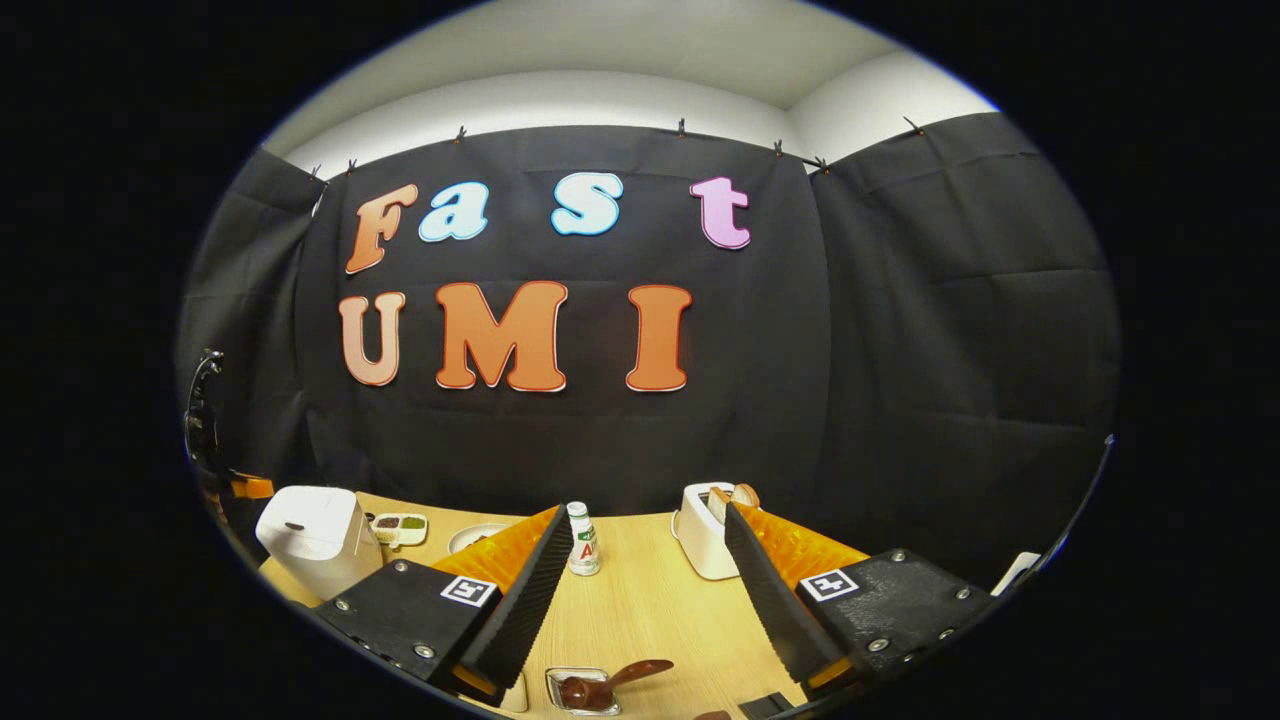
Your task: Close the left gripper, press the button to open the rice cooker; take a wooden spoon from the chopstick holder with the right hand, scoop a spoonful of rice and pour it into the rice cooker, then put the wooden spoon back into the chopstick holder.
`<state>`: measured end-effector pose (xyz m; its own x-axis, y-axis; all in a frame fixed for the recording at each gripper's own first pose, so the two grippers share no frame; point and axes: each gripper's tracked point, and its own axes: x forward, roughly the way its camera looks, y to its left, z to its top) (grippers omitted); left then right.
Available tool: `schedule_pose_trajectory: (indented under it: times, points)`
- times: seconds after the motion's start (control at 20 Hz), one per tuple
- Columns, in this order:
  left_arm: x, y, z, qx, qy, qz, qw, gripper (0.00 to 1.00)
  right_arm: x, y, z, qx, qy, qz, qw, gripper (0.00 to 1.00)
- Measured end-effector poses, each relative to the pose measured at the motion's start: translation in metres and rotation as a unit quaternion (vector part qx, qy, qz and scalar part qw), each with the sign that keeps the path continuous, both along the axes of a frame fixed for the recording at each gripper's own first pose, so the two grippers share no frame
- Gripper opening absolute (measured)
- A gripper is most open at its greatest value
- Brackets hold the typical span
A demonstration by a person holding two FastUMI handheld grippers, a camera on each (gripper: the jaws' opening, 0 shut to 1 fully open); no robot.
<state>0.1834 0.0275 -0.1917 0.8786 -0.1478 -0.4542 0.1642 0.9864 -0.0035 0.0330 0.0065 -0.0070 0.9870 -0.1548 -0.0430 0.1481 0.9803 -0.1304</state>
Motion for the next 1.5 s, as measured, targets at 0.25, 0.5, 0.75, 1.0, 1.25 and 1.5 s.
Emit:
schedule_pose_trajectory:
  times: [0.25, 0.5, 0.75, 1.0, 1.25, 1.5]
  points:
    - [0.01, 0.013, -0.027, -0.002, 0.032, 0.009, 0.999, 0.05, -0.001, 0.003, -0.004, -0.002, 0.002, -0.001, 1.0, 0.95]
    - [0.018, 0.018, -0.054, -0.01, 0.067, 0.01, 0.998, 0.05, 0.002, 0.002, -0.01, -0.005, 0.012, -0.003, 1.0, 0.95]
    - [0.014, 0.02, -0.071, -0.015, 0.095, 0.009, 0.995, 0.05, 0.002, 0.0, -0.013, -0.004, 0.017, -0.005, 1.0, 0.95]
    - [0.014, 0.02, -0.076, -0.001, 0.101, 0.002, 0.995, 0.05, 0.002, -0.004, -0.017, -0.004, 0.022, -0.009, 1.0, 0.95]
    - [0.018, 0.021, -0.047, 0.012, 0.067, 0.019, 0.998, 0.05, -0.001, -0.007, -0.023, 0.007, 0.022, -0.009, 1.0, 0.94]
    - [0.029, 0.022, 0.049, 0.03, -0.042, 0.031, 0.998, 0.05, -0.002, -0.011, -0.034, 0.016, 0.027, -0.009, 0.999, 0.95]
